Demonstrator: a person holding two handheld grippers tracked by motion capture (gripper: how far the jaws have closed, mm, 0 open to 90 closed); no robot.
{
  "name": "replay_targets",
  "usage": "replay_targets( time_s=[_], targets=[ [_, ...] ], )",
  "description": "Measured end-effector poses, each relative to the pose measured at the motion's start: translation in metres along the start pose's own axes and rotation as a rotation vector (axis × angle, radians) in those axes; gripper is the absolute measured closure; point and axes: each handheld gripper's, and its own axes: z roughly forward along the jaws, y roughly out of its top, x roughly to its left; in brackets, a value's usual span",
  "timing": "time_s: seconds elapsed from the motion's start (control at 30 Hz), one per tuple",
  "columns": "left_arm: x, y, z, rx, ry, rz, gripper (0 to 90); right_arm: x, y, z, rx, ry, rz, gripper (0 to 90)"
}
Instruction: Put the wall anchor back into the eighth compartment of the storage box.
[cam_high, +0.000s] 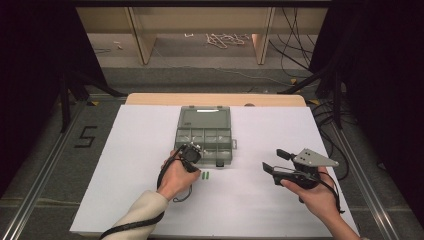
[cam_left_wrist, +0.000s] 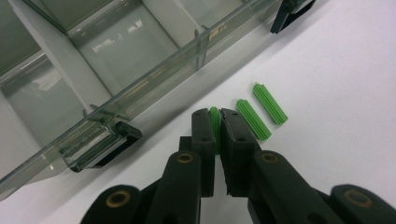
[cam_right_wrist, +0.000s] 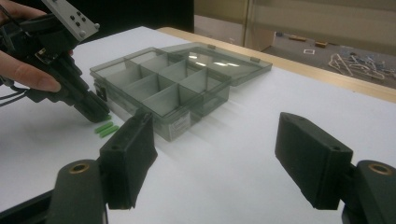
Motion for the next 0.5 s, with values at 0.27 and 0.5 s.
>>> replay_targets(
  time_s=[0.27, 0.5],
  targets=[
    [-0.001, 0.000, -0.008, -0.033, 0.003, 0.000, 84.8, 0.001, 0.000, -0.002, 0.017, 0.002, 0.013, 29.0],
    [-0.004, 0.003, -0.020, -0.088, 0.006, 0.009, 84.7, 0.001, 0.001, -0.002, 0.018, 0.001, 0.013, 28.9]
  ],
)
